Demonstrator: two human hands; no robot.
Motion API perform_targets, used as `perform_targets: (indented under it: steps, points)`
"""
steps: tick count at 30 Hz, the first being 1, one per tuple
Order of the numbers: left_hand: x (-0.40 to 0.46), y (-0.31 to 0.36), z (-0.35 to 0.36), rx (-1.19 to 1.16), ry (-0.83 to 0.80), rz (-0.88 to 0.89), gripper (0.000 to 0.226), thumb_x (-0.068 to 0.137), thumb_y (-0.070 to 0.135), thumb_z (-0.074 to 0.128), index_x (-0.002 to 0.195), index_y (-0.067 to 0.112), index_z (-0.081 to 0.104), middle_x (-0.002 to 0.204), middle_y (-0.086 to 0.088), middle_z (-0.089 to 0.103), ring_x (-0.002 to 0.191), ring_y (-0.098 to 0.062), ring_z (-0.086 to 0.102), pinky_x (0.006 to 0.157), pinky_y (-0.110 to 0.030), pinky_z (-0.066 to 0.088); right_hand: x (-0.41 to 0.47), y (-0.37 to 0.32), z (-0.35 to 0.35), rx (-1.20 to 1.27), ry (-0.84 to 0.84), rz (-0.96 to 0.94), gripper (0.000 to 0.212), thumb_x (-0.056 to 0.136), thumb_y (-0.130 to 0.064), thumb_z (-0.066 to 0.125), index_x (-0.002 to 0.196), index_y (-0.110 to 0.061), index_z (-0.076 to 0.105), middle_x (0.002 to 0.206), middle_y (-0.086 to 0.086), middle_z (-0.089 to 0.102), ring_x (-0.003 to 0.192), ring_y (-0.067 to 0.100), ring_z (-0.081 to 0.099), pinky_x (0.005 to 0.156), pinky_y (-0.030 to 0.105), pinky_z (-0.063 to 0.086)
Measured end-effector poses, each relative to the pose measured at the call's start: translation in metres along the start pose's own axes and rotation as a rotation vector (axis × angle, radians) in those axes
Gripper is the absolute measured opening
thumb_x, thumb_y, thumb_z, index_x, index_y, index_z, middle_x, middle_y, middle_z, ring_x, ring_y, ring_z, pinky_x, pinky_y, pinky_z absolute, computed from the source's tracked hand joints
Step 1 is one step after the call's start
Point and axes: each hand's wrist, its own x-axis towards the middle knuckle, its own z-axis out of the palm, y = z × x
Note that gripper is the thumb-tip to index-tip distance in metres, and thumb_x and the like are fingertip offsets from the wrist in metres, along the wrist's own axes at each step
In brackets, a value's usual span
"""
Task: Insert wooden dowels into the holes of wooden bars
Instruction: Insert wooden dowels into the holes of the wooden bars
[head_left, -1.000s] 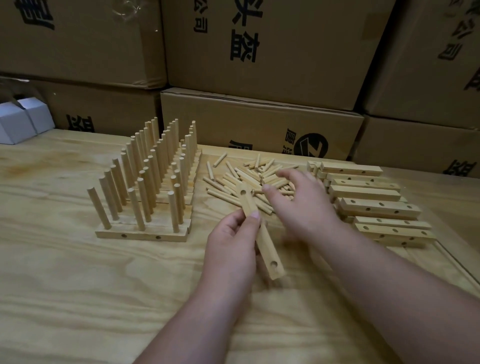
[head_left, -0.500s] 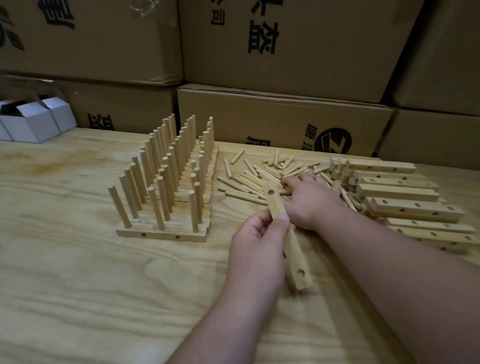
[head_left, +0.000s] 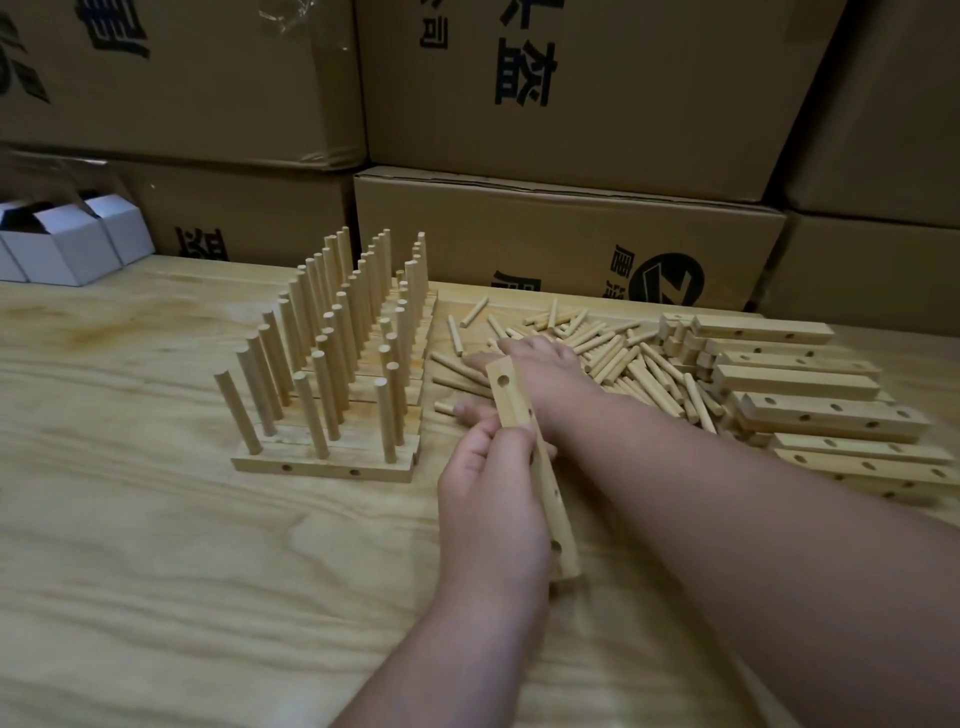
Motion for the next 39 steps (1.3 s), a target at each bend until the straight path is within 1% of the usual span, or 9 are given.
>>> perform_targets:
  steps: [4,7,12,18,25,29,32,37,39]
  points:
    - [-0.001,0.001,0.002,0.025,0.001,-0.019,0.020,0.070,0.037,0.058,0.066,0.021,0.069,0.058,0.000,0.060,0.052,-0.011,0.055,0.044,-0.021,0.044,0.007,-0.006,-0.003,-0.051,0.030,-0.004,0.034,0.092,-0.051,0.052,0.118,-0.033,0.064,0.126,0.001,0.057,0.126,0.027,0.043,0.106,0.049,0.025]
    - [-0.001,0.001,0.000,0.018,0.004,-0.022,0.020,0.071,0.038,0.059,0.069,0.022,0.071,0.060,0.002,0.061,0.054,-0.010,0.057,0.045,-0.020,0.045,0.012,-0.009,-0.002,0.003,0.114,0.000,0.020,0.087,-0.031,0.058,0.106,-0.030,0.063,0.113,0.001,0.060,0.115,0.027,0.050,0.101,0.047,0.033]
    - [-0.002,0.000,-0.001,0.001,-0.012,-0.042,0.021,0.073,0.038,0.060,0.075,0.021,0.072,0.064,0.000,0.064,0.057,-0.012,0.060,0.048,-0.023,0.047,0.022,-0.011,0.001,0.106,0.057,0.195,0.051,0.078,-0.039,0.061,0.125,-0.020,0.048,0.129,0.011,0.051,0.125,0.034,0.044,0.101,0.047,0.033]
    - [0.000,-0.001,-0.001,0.009,-0.021,-0.053,0.024,0.074,0.041,0.059,0.081,0.022,0.073,0.072,-0.002,0.072,0.066,-0.015,0.067,0.057,-0.030,0.054,0.034,-0.010,-0.006,-0.048,-0.129,0.288,0.054,0.079,-0.025,0.057,0.132,-0.018,0.054,0.144,0.016,0.041,0.138,0.038,0.034,0.108,0.050,0.027]
    - [0.001,-0.002,0.000,0.013,-0.003,-0.050,0.024,0.074,0.041,0.060,0.081,0.023,0.074,0.073,-0.004,0.072,0.068,-0.020,0.068,0.061,-0.037,0.055,0.033,-0.010,-0.014,-0.107,-0.177,0.269,0.053,0.086,-0.025,0.057,0.138,-0.016,0.052,0.152,0.018,0.035,0.141,0.039,0.029,0.112,0.050,0.022]
    - [0.002,-0.003,0.000,0.015,-0.013,-0.050,0.023,0.073,0.040,0.059,0.082,0.026,0.076,0.074,-0.003,0.072,0.072,-0.022,0.068,0.072,-0.045,0.056,0.028,-0.008,-0.014,-0.149,-0.149,0.274,0.051,0.086,-0.020,0.058,0.137,-0.012,0.053,0.150,0.021,0.035,0.140,0.040,0.028,0.114,0.050,0.022]
    - [0.002,-0.003,0.000,0.006,-0.016,-0.052,0.025,0.073,0.039,0.059,0.086,0.027,0.077,0.075,-0.003,0.072,0.073,-0.023,0.068,0.072,-0.045,0.056,0.027,-0.006,-0.012,-0.160,-0.110,0.293,0.048,0.086,-0.022,0.059,0.133,-0.012,0.055,0.147,0.019,0.038,0.138,0.038,0.031,0.112,0.048,0.025]
    - [0.002,-0.003,0.001,0.010,-0.014,-0.046,0.024,0.073,0.038,0.059,0.084,0.026,0.076,0.073,-0.002,0.071,0.073,-0.022,0.067,0.071,-0.043,0.055,0.024,-0.003,-0.009,-0.132,-0.036,0.300,0.058,0.084,-0.027,0.058,0.138,-0.009,0.044,0.146,0.019,0.041,0.137,0.037,0.033,0.108,0.048,0.025]
    - [0.002,-0.002,0.001,0.009,-0.013,-0.042,0.021,0.073,0.038,0.059,0.079,0.025,0.074,0.071,-0.001,0.068,0.070,-0.021,0.064,0.068,-0.041,0.053,0.022,-0.002,-0.007,-0.138,0.012,0.248,0.050,0.084,-0.026,0.056,0.131,-0.011,0.046,0.140,0.017,0.048,0.133,0.036,0.038,0.105,0.047,0.026]
